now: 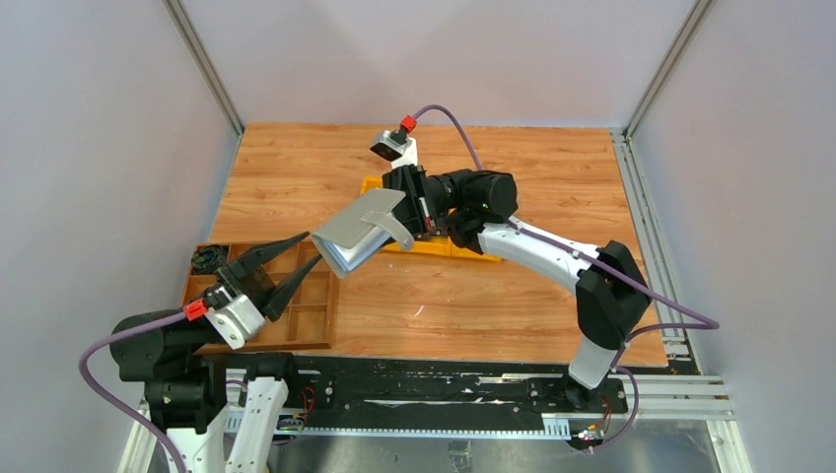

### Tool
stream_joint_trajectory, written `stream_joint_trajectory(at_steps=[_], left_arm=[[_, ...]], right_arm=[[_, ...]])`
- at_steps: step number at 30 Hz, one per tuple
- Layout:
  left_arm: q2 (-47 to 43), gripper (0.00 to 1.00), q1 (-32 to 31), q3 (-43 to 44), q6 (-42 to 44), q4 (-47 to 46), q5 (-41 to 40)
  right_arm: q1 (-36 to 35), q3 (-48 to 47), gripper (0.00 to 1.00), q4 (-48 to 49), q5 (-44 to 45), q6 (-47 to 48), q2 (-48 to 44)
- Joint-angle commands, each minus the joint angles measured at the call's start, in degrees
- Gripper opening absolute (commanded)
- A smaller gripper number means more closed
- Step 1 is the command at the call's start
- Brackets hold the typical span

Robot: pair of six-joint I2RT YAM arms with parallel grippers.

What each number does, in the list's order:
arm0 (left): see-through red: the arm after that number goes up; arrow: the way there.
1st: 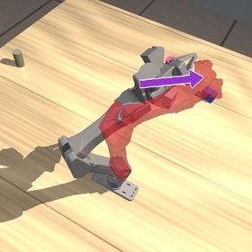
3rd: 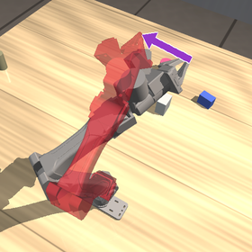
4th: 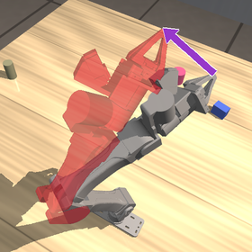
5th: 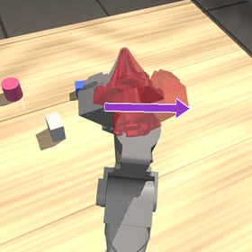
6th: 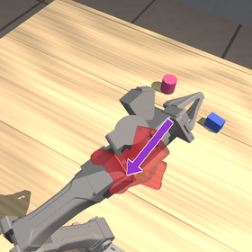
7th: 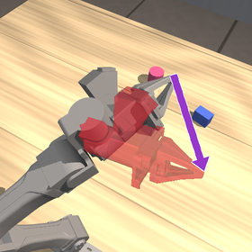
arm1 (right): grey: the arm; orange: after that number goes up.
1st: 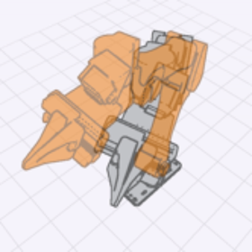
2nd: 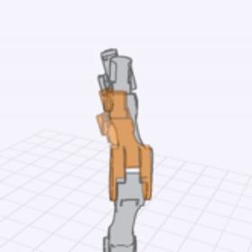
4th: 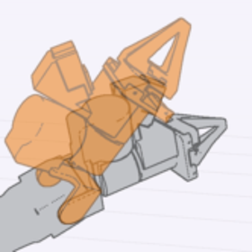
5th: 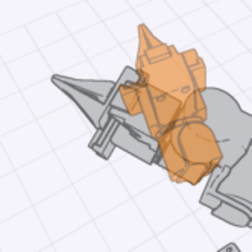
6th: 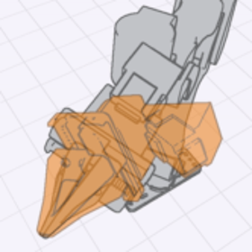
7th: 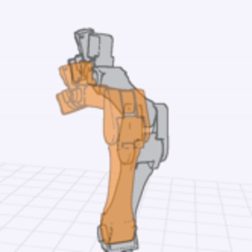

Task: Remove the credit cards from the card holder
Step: Remove the credit card from the card holder.

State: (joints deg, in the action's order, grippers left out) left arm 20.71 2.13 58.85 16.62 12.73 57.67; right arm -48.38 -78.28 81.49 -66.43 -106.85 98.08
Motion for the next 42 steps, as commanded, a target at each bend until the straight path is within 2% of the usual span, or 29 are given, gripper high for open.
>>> stream_joint_trajectory(at_steps=[1,6,10,12,16,20,22,26,29,32,35,36,38,42], left_arm=[[1.35,0.43,0.11,1.40,-11.04,-8.65,2.35],[2.91,0.45,0.14,2.76,-16.26,-11.84,7.17],[2.76,0.52,0.15,3.27,-14.74,-11.83,10.88],[2.59,0.56,0.15,4.23,-10.46,-8.48,12.79],[3.31,0.62,0.09,8.79,6.39,9.59,15.98],[3.48,0.63,0.18,9.73,10.14,11.27,17.83],[3.45,0.61,0.19,10.03,11.15,11.32,18.62],[3.28,0.50,0.18,9.72,12.55,11.27,19.49],[3.20,0.45,0.16,9.54,12.89,11.28,19.87],[3.33,0.40,0.23,9.34,12.86,11.35,20.01],[2.95,0.39,0.18,7.77,12.45,11.27,19.19],[2.72,0.43,0.16,7.16,12.36,11.29,18.47],[1.54,0.59,0.18,5.20,11.68,12.07,16.22],[1.04,0.74,0.23,4.14,9.27,18.28,15.95]], right_arm=[[-1.93,-3.71,0.00,9.67,-3.19,-6.01,1.03],[-5.37,-7.32,0.00,9.98,-4.59,-7.93,4.41],[-7.42,-10.30,0.00,10.00,-5.34,-10.27,7.54],[-7.68,-11.34,0.00,9.94,-5.33,-11.74,8.79],[-7.82,-12.26,0.00,9.99,-5.09,-13.55,10.20],[-8.22,-11.93,0.00,9.90,-5.68,-14.84,11.49],[-8.22,-11.06,0.00,9.88,-5.49,-15.28,12.09],[-8.31,-10.82,0.00,9.89,-5.48,-16.24,13.11],[-8.31,-10.93,0.01,9.86,-6.10,-16.84,13.32],[-8.23,-11.25,0.08,9.87,-6.12,-16.99,13.35],[-7.73,-11.00,0.09,9.91,-5.45,-16.80,13.16],[-7.31,-10.68,0.08,9.90,-5.17,-16.63,12.94],[-6.34,-9.43,0.03,9.91,-4.35,-16.34,12.19],[-2.88,-6.20,0.01,9.61,-4.38,-15.28,10.09]])
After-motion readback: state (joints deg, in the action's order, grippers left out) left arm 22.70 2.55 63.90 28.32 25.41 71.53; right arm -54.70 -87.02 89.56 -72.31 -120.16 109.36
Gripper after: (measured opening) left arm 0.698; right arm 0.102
